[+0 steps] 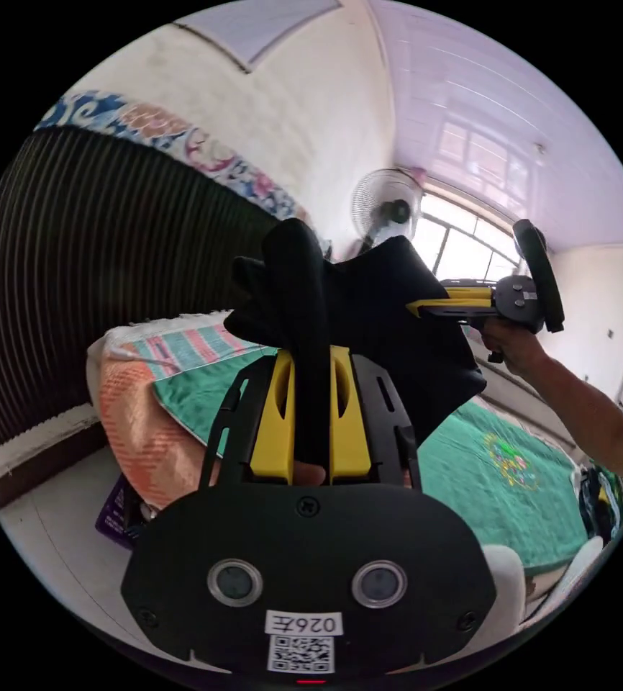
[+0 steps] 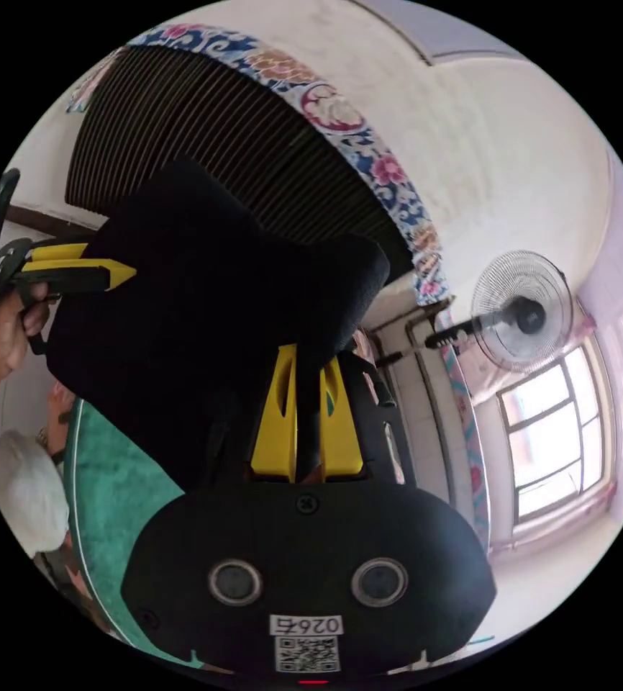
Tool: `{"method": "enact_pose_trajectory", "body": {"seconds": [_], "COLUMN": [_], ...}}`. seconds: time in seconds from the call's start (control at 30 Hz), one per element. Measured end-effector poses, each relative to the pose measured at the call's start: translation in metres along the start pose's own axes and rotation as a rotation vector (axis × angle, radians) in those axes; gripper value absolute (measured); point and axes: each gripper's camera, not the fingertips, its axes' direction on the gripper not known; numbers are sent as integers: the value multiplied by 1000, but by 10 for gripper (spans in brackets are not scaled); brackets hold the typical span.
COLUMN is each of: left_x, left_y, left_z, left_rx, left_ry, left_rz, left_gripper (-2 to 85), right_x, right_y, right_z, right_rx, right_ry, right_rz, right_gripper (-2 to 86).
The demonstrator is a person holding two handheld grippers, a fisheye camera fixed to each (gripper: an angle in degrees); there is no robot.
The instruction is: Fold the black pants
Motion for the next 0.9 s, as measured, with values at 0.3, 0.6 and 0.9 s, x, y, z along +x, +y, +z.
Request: {"method": "enact_pose_trajectory", "body": {"seconds": [0.3, 0.6, 0.9], "left_x": [-165, -110, -62], "left_y": [-25, -108, -217], "left_z": [12, 11, -40], "left_rx": [-101, -111, -52], "left_ry": [-187, -214, -93], "left_rz": [-249, 203, 312], "left_gripper": [25, -9, -10], "right_x": [-3, -36, -113], "right_y": [-157, -33, 120], "right_z": [202, 276, 193], "right_rx": [-193, -199, 12], "right_ry": [-53, -550, -322], "right_rz": [81, 410, 557], "right_gripper": [8, -10, -9]}}
